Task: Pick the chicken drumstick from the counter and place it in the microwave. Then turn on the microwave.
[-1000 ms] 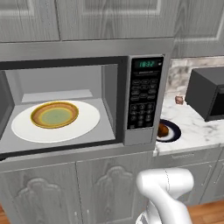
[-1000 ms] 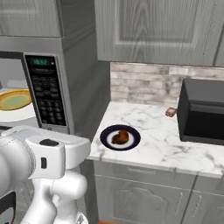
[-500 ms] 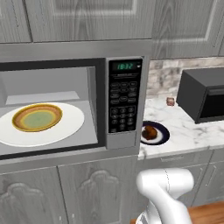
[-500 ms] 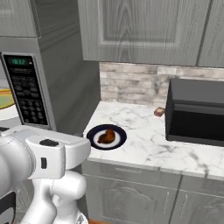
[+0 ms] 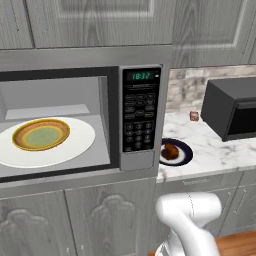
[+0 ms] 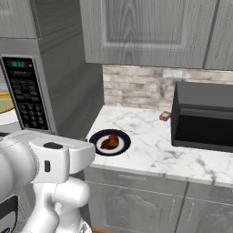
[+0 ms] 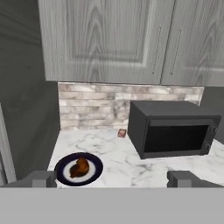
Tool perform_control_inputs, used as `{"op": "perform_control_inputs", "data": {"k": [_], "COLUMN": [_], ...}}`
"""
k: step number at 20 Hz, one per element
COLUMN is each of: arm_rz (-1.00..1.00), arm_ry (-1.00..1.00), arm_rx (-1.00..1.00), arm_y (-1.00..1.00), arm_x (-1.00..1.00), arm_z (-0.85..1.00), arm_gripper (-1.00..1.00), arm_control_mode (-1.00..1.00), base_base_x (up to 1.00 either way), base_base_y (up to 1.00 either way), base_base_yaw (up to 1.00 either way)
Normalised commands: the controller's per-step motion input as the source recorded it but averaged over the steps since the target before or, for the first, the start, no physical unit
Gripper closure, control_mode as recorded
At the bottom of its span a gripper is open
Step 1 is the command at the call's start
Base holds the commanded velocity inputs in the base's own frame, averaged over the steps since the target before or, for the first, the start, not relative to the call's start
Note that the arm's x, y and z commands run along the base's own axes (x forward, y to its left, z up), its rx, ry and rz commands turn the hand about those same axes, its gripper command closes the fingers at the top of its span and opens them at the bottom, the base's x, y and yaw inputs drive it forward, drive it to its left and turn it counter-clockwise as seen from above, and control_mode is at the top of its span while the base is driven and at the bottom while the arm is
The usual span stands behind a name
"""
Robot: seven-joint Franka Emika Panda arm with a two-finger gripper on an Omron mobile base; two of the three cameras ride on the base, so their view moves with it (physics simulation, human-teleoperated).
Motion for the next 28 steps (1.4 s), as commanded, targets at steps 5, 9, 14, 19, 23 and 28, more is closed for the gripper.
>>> {"op": "perform_control_inputs", "data": {"k": [5, 9, 14, 19, 23, 28], "arm_rz": [0.0, 0.0, 0.0, 0.0, 0.03, 0.1], "arm_ry": [0.27, 0.33, 0.34, 0.2, 0.07, 0.01], "arm_rx": [0.0, 0.0, 0.0, 0.0, 0.0, 0.0], "arm_y": [0.0, 0.0, 0.0, 0.0, 0.0, 0.02], "arm_x": [0.09, 0.03, 0.02, 0.01, 0.05, 0.08], "arm_z": [0.02, 0.01, 0.0, -0.01, -0.1, -0.18], "arm_gripper": [-1.0, -1.0, -1.0, -1.0, -1.0, -1.0], "arm_control_mode": [-1.0, -1.0, -1.0, -1.0, -1.0, -1.0], "base_base_x": [0.0, 0.0, 0.0, 0.0, 0.0, 0.0], "base_base_y": [0.0, 0.0, 0.0, 0.0, 0.0, 0.0], "base_base_yaw": [0.0, 0.0, 0.0, 0.0, 0.0, 0.0]}}
